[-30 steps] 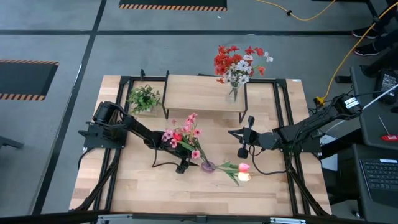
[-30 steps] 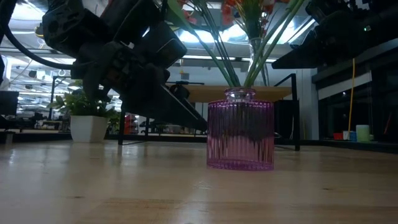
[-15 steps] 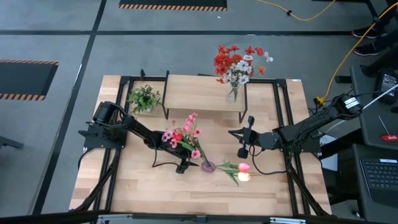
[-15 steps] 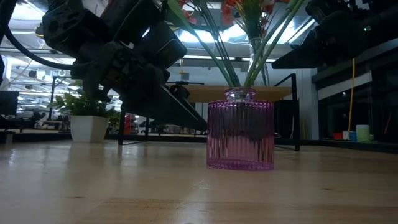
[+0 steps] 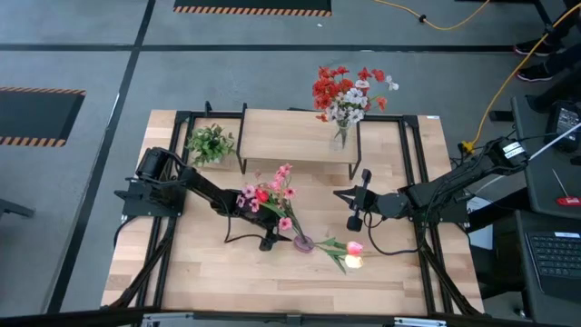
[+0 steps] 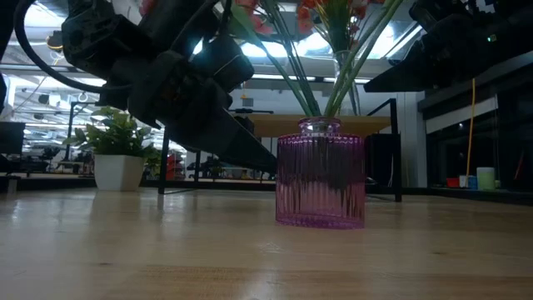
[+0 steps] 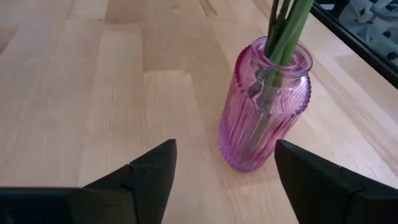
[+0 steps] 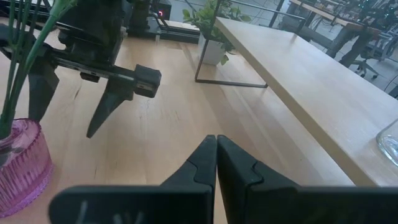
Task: Pick and place flowers into a vace then onto a shelf
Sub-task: Put the purple vase with flowers on the shelf
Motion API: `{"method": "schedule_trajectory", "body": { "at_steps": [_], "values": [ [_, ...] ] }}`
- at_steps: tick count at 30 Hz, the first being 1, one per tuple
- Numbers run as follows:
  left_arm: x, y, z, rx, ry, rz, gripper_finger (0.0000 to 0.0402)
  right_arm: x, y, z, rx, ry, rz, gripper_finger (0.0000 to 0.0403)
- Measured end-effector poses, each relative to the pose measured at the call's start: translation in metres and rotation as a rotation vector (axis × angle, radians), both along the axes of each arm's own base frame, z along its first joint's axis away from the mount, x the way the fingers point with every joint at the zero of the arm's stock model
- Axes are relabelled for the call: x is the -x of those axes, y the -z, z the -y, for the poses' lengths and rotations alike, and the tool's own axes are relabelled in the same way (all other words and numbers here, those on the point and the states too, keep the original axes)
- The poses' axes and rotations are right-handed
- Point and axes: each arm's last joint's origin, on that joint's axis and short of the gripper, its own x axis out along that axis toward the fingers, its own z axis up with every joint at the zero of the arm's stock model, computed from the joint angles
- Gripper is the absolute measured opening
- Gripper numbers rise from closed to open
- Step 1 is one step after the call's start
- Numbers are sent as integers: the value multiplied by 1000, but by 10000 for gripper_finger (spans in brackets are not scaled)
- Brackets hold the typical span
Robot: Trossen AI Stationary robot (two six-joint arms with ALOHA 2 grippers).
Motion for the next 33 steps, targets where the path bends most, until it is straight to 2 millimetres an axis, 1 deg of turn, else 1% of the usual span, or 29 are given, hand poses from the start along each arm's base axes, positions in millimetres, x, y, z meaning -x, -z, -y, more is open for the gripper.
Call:
{"method": "schedule_trajectory", "body": {
  "at_steps": [3,6,26,33],
  "values": [
    [0,0,-1,-15,3,4,278,0,0,0,0,0,0,16],
    [0,0,-2,10,-11,-2,285,0,0,0,0,0,0,16],
    [0,1,-1,13,-11,-12,285,0,0,0,0,0,0,17],
    [4,3,10,-7,36,-29,285,0,0,0,1,0,-3,17]
  ]
}}
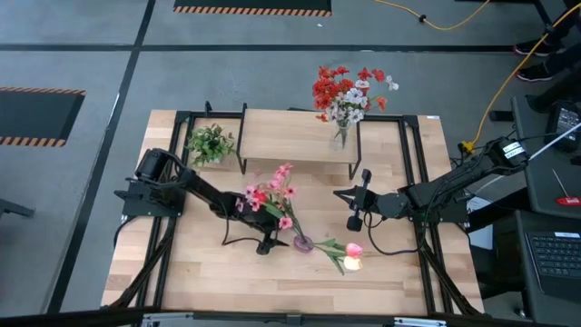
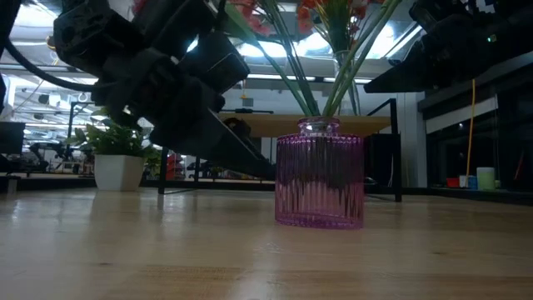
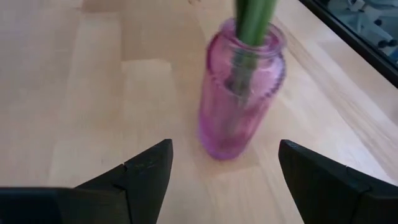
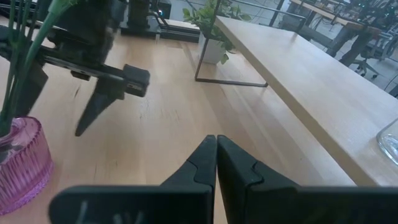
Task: Pick and place flowers into a vace then onto a shelf
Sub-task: Put the purple vase with flowers on the shelf
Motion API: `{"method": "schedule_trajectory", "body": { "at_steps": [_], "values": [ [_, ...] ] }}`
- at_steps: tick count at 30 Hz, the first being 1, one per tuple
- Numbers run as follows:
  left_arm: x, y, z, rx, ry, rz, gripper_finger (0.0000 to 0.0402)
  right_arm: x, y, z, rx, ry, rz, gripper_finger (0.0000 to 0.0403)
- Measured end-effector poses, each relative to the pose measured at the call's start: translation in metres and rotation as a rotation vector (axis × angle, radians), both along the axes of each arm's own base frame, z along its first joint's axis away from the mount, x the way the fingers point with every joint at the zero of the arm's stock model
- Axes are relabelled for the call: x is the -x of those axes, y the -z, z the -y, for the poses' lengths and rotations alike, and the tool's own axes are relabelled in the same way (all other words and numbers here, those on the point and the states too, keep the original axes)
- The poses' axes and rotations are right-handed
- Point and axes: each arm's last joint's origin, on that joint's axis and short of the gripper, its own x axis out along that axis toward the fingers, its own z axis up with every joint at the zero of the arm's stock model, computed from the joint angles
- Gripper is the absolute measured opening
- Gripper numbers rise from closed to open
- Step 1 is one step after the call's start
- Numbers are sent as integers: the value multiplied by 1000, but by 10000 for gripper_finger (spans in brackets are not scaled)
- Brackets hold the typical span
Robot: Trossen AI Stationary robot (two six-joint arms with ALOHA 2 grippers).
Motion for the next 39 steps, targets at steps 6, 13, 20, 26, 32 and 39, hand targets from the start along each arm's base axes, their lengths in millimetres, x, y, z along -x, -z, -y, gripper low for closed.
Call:
{"method": "schedule_trajectory", "body": {
  "at_steps": [6,13,20,26,32,39],
  "values": [
    [1,-2,8,-65,-6,39,285,0,0,0,0,0,-2,17],
    [-2,-8,11,-45,-12,111,285,0,0,0,0,0,-2,17],
    [-2,-9,11,-33,-24,114,285,0,0,0,1,0,-2,16],
    [-2,-10,14,-35,-26,126,285,0,0,0,0,0,-2,16],
    [-1,-10,18,-50,-48,137,285,0,0,0,1,0,-2,16],
    [-5,-6,19,-62,-70,138,285,0,0,0,-3,1,0,16]
  ]
}}
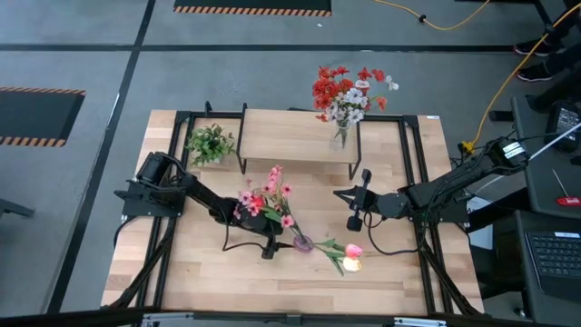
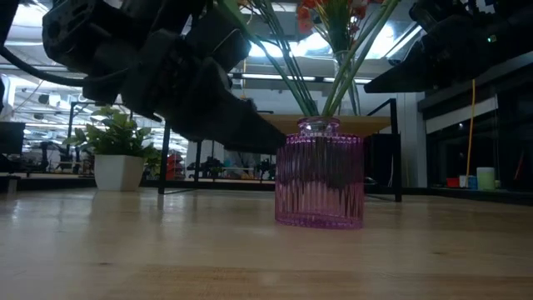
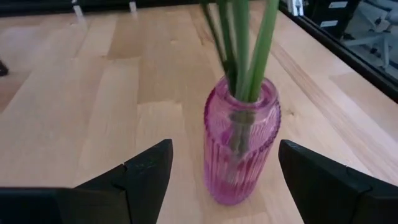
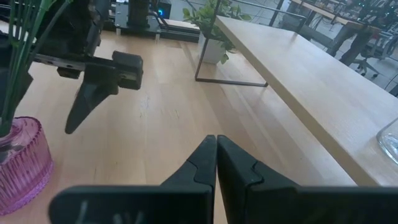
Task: Pick and place flowers into a vace then onto a shelf
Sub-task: Put the purple vase with flowers on the shelf
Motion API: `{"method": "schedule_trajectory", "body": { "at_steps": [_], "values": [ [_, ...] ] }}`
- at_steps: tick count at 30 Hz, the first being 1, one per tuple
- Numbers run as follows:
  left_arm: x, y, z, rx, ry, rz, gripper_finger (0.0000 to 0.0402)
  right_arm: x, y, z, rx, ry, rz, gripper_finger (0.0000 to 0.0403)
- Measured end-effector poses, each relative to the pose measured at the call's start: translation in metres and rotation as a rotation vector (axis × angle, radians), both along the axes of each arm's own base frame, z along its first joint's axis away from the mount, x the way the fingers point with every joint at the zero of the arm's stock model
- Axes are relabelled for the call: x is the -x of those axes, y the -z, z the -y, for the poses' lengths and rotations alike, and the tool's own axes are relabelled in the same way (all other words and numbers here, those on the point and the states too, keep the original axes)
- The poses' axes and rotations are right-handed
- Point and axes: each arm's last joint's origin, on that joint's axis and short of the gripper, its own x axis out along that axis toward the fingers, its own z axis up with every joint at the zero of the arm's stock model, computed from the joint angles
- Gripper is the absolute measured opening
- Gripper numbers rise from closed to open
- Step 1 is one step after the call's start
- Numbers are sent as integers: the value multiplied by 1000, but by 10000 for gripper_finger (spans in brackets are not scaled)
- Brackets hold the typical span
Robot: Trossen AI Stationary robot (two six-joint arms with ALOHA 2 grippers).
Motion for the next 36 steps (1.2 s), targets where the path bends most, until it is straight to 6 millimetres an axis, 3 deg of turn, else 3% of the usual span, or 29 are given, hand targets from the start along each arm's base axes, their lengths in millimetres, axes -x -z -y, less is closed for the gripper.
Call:
{"method": "schedule_trajectory", "body": {
  "at_steps": [10,18,27,36],
  "values": [
    [-24,11,7,-25,73,6,285,0,0,0,-2,0,4,16],
    [-31,5,9,18,113,22,285,0,0,0,-1,0,3,16],
    [-33,18,10,27,120,-11,285,0,0,0,-2,0,3,16],
    [-35,13,10,38,121,38,284,0,0,0,-3,0,6,16]
  ]
}}
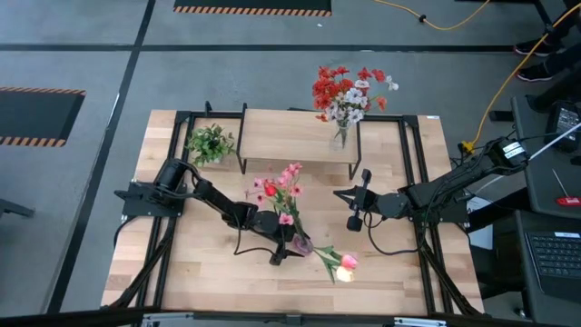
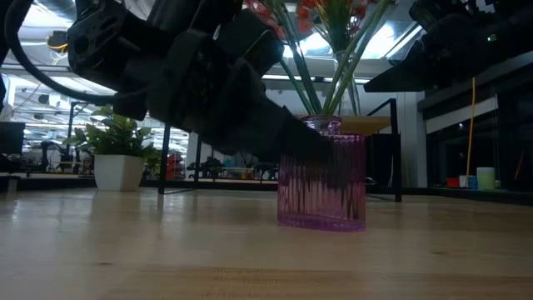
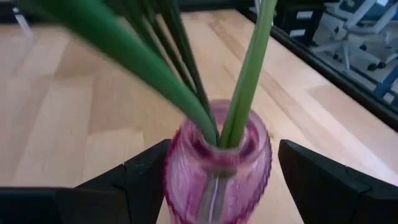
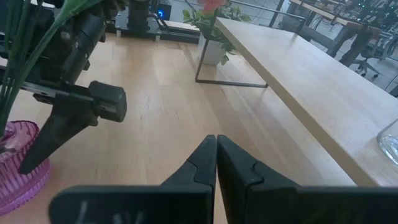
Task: Pick and place flowers into a vace then onto a shelf
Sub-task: Put the purple vase with flowers on the shelf
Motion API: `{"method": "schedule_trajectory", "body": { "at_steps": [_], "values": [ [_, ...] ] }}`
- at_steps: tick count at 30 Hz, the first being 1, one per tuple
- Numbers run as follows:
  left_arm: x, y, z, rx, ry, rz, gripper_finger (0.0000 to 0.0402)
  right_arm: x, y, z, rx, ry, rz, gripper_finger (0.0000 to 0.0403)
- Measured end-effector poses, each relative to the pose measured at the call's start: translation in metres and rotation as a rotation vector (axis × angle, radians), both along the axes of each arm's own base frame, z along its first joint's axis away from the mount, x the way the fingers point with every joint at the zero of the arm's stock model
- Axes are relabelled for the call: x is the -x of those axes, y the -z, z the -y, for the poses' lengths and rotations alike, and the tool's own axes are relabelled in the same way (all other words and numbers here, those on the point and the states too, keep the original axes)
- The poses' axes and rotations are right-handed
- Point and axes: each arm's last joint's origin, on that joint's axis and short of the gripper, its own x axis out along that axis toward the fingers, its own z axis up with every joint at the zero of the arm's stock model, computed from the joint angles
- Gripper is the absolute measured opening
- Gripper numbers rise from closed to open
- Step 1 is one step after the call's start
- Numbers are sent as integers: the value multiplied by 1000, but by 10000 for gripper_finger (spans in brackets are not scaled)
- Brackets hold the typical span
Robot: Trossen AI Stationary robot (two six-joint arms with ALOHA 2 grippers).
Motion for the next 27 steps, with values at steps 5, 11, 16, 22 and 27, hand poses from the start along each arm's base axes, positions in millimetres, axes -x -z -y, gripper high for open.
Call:
{"method": "schedule_trajectory", "body": {
  "at_steps": [5,11,16,22,27],
  "values": [
    [0,0,0,-1,-1,-2,267,0,0,0,0,0,0,16],
    [0,0,0,-3,1,-2,240,0,0,0,0,0,0,16],
    [0,1,0,-6,1,-8,214,0,0,0,0,0,0,16],
    [1,1,0,-18,-24,-14,214,0,0,0,0,0,0,16],
    [0,1,-1,-26,-47,-15,214,0,0,0,0,0,0,16]
  ]
}}
